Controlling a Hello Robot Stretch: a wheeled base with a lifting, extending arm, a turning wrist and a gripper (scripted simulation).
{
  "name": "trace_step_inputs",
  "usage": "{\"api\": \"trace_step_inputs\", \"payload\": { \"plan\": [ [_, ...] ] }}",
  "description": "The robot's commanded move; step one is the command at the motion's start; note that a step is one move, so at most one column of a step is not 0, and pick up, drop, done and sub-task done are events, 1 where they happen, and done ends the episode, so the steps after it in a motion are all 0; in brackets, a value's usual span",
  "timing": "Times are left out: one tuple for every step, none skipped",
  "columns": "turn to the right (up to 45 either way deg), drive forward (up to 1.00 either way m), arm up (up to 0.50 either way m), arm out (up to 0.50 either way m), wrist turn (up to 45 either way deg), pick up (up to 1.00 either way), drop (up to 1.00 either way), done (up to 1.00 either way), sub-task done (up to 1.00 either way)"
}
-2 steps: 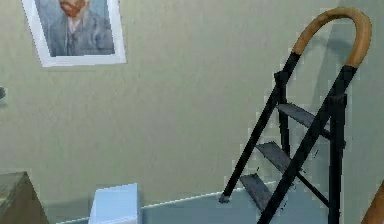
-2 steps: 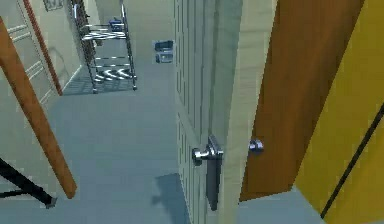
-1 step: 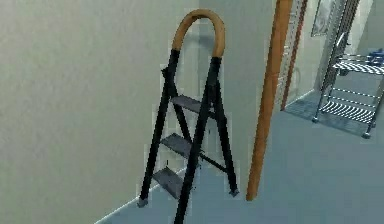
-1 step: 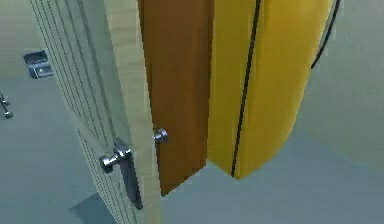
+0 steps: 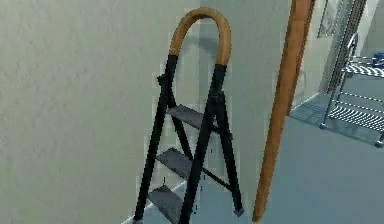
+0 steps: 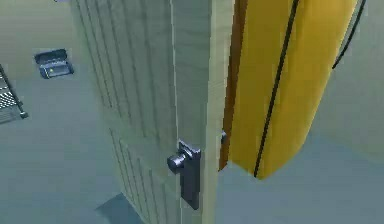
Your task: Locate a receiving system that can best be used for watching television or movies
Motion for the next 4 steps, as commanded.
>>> {"api": "trace_step_inputs", "payload": {
  "plan": [
    [45.0,0.00,0.00,0.00,0.0,0.00,0.00,0.00,0.00],
    [0.0,0.55,0.00,0.00,0.0,0.00,0.00,0.00,0.00],
    [9.0,0.00,0.00,0.00,0.0,0.00,0.00,0.00,0.00],
    [0.0,0.80,0.00,0.00,0.0,0.00,0.00,0.00,0.00]
  ]
}}
